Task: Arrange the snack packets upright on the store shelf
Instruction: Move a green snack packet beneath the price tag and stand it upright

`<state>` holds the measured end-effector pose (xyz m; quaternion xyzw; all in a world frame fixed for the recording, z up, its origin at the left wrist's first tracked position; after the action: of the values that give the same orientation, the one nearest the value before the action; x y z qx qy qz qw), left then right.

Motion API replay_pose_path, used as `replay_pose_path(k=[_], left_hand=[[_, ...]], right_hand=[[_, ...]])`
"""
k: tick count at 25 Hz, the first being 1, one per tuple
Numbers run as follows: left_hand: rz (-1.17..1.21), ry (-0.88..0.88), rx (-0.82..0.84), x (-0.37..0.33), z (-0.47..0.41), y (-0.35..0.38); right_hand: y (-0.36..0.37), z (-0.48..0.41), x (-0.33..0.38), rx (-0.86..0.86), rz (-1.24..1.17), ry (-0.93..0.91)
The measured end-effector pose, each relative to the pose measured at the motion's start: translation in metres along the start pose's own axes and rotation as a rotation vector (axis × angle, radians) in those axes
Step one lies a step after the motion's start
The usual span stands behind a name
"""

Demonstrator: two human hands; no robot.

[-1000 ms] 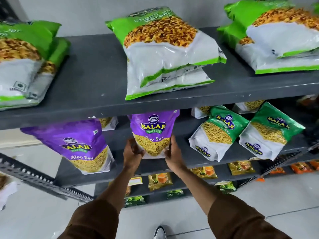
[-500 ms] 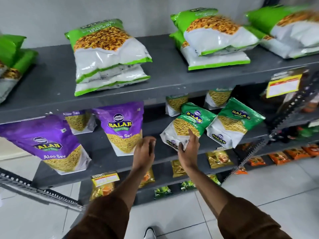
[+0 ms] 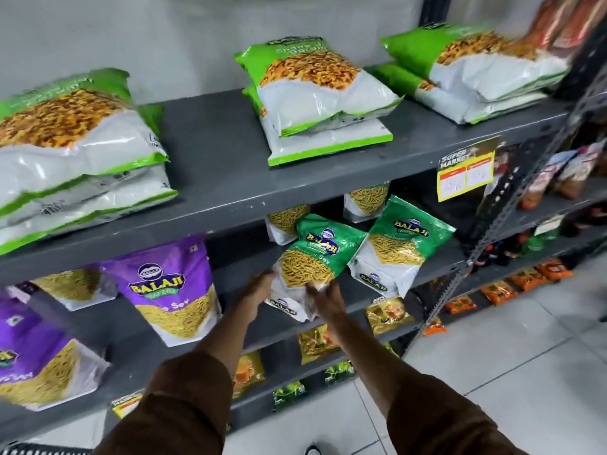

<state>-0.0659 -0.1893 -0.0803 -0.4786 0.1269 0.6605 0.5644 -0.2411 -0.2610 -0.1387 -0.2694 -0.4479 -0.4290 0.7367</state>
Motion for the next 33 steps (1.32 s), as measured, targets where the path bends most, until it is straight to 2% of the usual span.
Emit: replay_pose_path(k=[4, 7, 13, 18, 21, 27, 33], left_hand=[[0.17, 0.032, -0.047, 0.029, 0.02, -0.004], [0.258, 0.079, -0.039, 0.044, 0.063, 0.005], [0.265, 0.252, -0.104, 0.061, 0.165, 0.039], [0.245, 0.367, -0.235, 0.058, 0.23, 0.065], [0.262, 0.452, -0.255, 0.05, 0.255, 0.078], [0.237, 0.482, -0.275, 0.037, 0.268, 0.087], [0.209, 0.399, -0.27, 0.033, 0.237, 0.085]], right_hand=[[-0.003, 0.025, 0.005, 0.025, -0.078, -0.137], [-0.009, 0.068, 0.016, 0.087, -0.037, -0.193], [-0.043, 0.153, 0.009, 0.235, 0.069, -0.346], [-0.079, 0.218, 0.015, 0.301, 0.077, -0.497], [-0.097, 0.238, 0.018, 0.336, 0.031, -0.59], [-0.113, 0.236, 0.017, 0.312, 0.118, -0.571], [-0.115, 0.213, 0.029, 0.223, 0.247, -0.584]])
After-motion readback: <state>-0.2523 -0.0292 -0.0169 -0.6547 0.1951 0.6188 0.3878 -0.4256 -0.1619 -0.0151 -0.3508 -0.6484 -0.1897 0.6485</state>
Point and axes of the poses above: each hand's wrist, its own z-axis away from the middle knuckle, its own y-axis out of the palm, x = y × z, the point moved 9 cm from there along -z, towards the middle knuckle, and after that the axes turned 8 degrees about x, right-handed, at the moved point
